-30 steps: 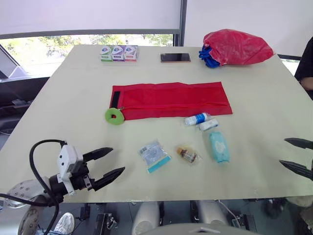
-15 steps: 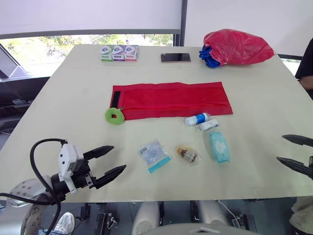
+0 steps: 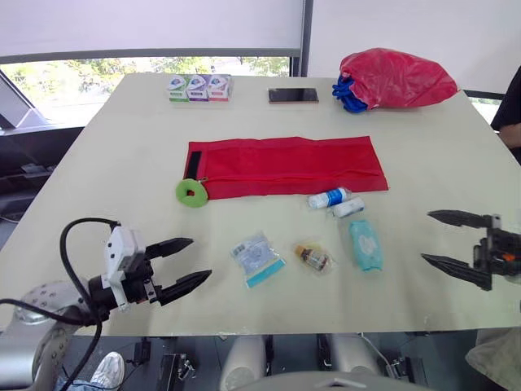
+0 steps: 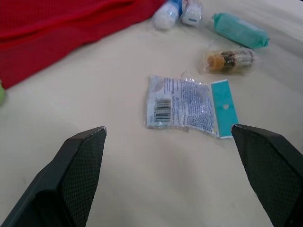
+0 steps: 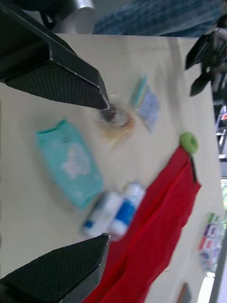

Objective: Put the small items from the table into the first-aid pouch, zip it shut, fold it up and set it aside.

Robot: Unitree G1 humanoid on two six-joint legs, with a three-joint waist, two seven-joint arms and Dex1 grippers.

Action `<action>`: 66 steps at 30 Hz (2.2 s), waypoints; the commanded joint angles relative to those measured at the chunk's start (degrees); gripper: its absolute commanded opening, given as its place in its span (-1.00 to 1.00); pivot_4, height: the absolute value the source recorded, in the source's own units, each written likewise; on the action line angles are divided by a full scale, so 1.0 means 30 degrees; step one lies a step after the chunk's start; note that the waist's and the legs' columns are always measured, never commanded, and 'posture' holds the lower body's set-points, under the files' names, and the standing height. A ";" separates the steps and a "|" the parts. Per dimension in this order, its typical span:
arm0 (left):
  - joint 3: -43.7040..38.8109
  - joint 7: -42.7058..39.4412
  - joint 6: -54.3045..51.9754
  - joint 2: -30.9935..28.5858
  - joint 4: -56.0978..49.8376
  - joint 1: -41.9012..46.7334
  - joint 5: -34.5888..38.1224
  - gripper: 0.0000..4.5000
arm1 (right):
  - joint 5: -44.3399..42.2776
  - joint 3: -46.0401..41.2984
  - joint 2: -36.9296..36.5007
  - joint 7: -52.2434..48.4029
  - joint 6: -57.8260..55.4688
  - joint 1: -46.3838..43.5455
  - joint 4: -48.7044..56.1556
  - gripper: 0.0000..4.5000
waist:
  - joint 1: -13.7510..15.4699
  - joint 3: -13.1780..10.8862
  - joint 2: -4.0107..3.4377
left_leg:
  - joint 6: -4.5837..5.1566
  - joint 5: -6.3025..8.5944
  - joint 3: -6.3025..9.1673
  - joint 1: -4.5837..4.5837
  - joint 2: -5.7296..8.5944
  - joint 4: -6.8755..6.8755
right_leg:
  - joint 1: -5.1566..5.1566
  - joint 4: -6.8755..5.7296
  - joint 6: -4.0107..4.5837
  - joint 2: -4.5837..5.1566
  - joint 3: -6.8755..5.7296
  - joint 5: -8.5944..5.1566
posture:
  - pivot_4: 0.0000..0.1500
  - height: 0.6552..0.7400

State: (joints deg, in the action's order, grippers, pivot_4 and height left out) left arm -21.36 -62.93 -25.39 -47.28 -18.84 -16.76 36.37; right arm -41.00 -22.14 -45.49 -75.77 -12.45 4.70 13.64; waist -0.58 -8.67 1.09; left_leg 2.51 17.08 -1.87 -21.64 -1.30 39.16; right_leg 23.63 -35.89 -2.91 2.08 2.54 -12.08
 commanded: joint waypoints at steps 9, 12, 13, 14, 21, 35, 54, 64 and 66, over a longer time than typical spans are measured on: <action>0.4607 -0.1581 -0.3266 -0.1371 0.2550 0.4830 -0.0393 0.99 | -0.1183 0.2970 0.0850 0.2849 -0.2003 -0.3062 0.4490 0.99 | 0.0006 -0.0032 0.0038 | -0.0002 0.0000 0.0021 -0.0025 0.0004 -0.0005 | 0.0009 0.0011 0.0067 0.0003 -0.0030 0.0039 | 1.00 1.00; 0.5472 -0.1208 -0.4367 -0.1151 0.2398 0.5567 -0.0282 0.99 | -0.1003 0.3455 0.1239 0.3095 -0.1830 -0.3429 0.4623 0.99 | -0.0002 -0.0036 0.0044 | -0.0001 0.0000 0.0033 -0.0036 0.0007 -0.0006 | 0.0010 0.0019 0.0070 0.0012 -0.0040 0.0042 | 1.00 1.00; 0.5700 -0.1054 -0.4586 -0.1076 0.2335 0.5718 -0.0356 0.99 | -0.0946 0.3554 0.1330 0.3173 -0.1773 -0.3467 0.4654 0.99 | -0.0001 -0.0036 0.0045 | -0.0001 0.0000 0.0033 -0.0037 0.0008 -0.0006 | 0.0011 0.0019 0.0070 0.0013 -0.0040 0.0042 | 1.00 1.00; 0.5913 -0.0850 -0.4829 -0.0946 0.2209 0.5855 -0.0383 0.99 | -0.0888 0.3616 0.1405 0.3217 -0.1719 -0.3468 0.4668 0.99 | 0.0003 -0.0035 0.0045 | -0.0001 0.0000 0.0035 -0.0037 0.0008 -0.0006 | 0.0011 0.0019 0.0070 0.0012 -0.0041 0.0042 | 1.00 1.00; 0.6762 0.0809 -0.5167 0.0050 0.1544 0.6195 -0.1207 0.99 | -0.0534 0.3763 0.1702 0.3367 -0.1299 -0.3362 0.4622 0.99 | 0.0071 -0.0031 0.0039 | -0.0001 -0.0002 0.0049 -0.0023 0.0012 -0.0002 | -0.0004 0.0010 0.0067 0.0018 -0.0047 0.0043 | 1.00 1.00; 0.8051 0.1822 -0.6907 0.1067 0.1504 0.7420 -0.1362 0.99 | -0.0173 0.4119 0.2013 0.3413 -0.1032 -0.3963 0.4217 0.99 | 0.0459 -0.0014 0.0012 | -0.0003 -0.0006 0.0059 -0.0014 0.0020 0.0008 | -0.0010 0.0000 0.0060 0.0009 -0.0054 0.0038 | 1.00 1.00; 0.6821 0.0603 -0.6546 0.0879 0.2618 0.8397 -0.0255 -0.98 | -0.0253 0.5143 0.2756 0.4946 -0.2106 -0.4575 0.4799 1.00 | 0.0400 -0.0020 0.0016 | -0.0001 -0.0003 0.0059 -0.0027 0.0017 -0.0003 | 0.0002 0.0012 0.0070 0.0005 -0.0057 0.0040 | 1.00 1.00; 0.4852 -0.0563 -0.7193 0.1061 0.2531 1.0289 0.2387 -0.98 | -0.0512 0.7275 0.3245 0.9142 -0.6479 -0.6152 0.5895 1.00 | 0.0411 -0.0043 0.0044 | -0.0003 -0.0004 0.0073 -0.0048 0.0020 -0.0002 | 0.0008 0.0018 0.0076 0.0014 -0.0070 0.0042 | 1.00 1.00; 0.4783 -0.0585 -0.7325 0.0949 0.2240 1.0676 0.2713 -0.98 | -0.1315 0.7411 0.3323 0.9883 -0.7983 -0.6704 0.5959 1.00 | 0.0415 -0.0044 0.0045 | -0.0003 -0.0004 0.0084 -0.0054 0.0022 0.0001 | 0.0008 0.0017 0.0077 0.0013 -0.0077 0.0043 | 1.00 1.00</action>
State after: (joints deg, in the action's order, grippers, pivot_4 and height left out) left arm -5.39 -63.96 -47.12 -44.13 -9.99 14.37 42.71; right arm -42.47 0.50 -35.49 -47.92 -33.56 -14.22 29.17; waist 0.66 -8.80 1.22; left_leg 2.50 17.07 -1.61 -21.80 -1.23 39.16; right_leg 23.65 -35.84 -2.67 2.12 2.31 -11.95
